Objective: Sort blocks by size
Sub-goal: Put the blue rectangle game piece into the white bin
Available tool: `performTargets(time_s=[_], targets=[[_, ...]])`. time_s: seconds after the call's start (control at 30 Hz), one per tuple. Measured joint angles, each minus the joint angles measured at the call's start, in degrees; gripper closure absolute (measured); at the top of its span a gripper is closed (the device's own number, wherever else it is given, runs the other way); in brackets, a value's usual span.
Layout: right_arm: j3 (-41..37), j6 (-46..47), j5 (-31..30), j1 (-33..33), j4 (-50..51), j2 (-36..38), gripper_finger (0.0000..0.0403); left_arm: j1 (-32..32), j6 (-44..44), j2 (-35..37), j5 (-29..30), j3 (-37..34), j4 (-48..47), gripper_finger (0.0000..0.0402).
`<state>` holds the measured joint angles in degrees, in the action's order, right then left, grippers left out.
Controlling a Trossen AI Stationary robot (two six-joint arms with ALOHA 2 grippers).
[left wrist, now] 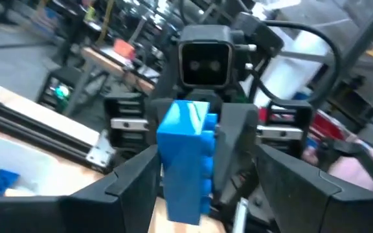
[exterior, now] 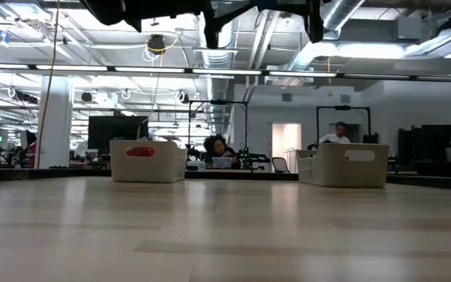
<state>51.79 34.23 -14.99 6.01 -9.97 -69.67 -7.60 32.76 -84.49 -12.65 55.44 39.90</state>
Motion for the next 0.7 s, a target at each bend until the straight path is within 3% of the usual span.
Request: performTargets(time_s=[0.13,0.37,0.7], targets=[[0.00,-0.28,-0.13,0.38,-1.07,0.00,0.0281,1.31,-2.17,0.02,4.97,0.00,0.67,0.0157],[-0.04,-4.14,-0.11,0.73,-6.15,0.02,0.0281,2.43,-2.46,0.08,8.21,0.02,4.02,0.0157],[-0.04,-5.17,2.97,0.75,-9.45,-0.11,0.0281,2.91,-1.91,0.02,8.74,1.81,4.30,0.0179]])
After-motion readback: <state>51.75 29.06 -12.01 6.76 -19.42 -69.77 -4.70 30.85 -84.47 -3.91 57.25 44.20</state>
